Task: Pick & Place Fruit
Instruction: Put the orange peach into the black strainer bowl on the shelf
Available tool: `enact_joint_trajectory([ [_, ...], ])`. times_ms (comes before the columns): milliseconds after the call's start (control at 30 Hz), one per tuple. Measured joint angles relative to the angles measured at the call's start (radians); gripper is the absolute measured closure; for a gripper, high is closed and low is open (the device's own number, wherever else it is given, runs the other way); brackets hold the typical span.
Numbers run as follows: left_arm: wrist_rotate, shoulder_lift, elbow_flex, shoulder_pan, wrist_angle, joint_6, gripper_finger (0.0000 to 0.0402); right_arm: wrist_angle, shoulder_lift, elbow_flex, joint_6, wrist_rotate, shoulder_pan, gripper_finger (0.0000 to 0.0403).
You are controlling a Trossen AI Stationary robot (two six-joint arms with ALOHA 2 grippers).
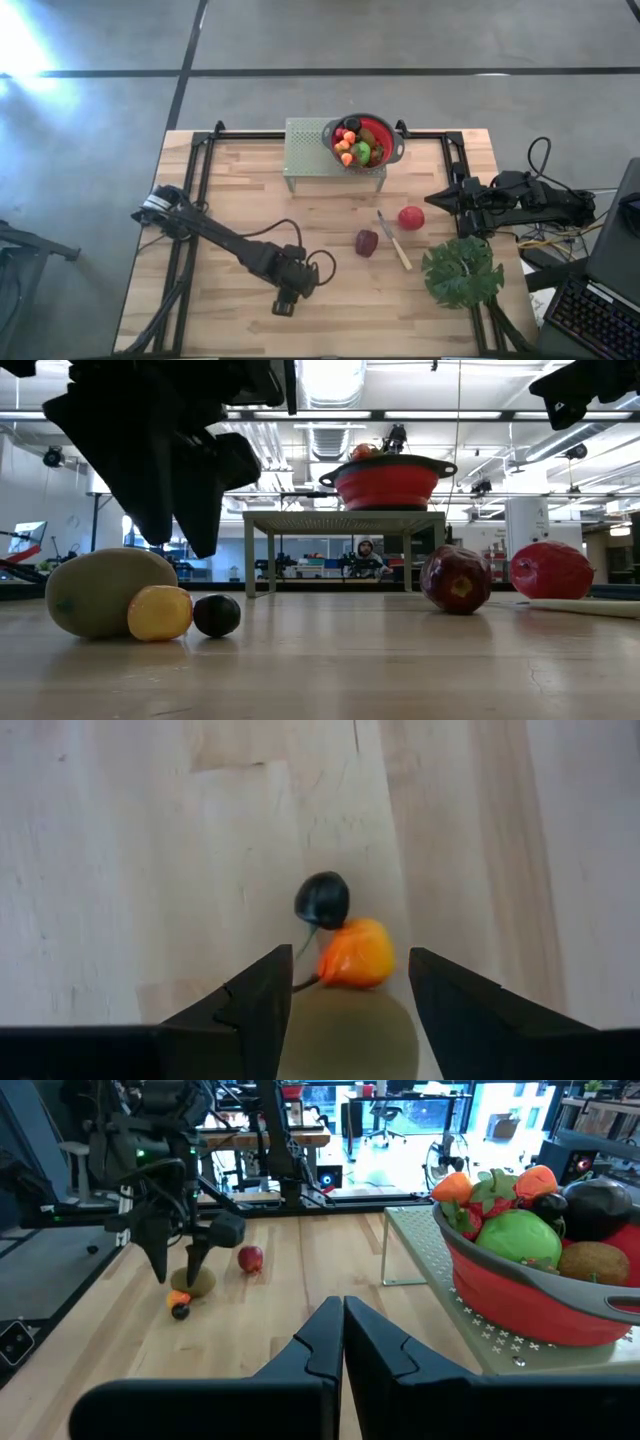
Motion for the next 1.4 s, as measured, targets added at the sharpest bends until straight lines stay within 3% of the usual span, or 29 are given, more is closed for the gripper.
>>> enact_joint_trajectory([
  [1033,-0.026,0.13,0.004,-0.044,0.048,0.0,0.0196,0.0,0.0,0.0,0.0,0.0,0.0,0.0394],
  [1400,-0.032,0.13,0.005,-0.044,0.053,0.001,0.0268,0.0,0.0,0.0,0.0,0.0,0.0,0.0394],
])
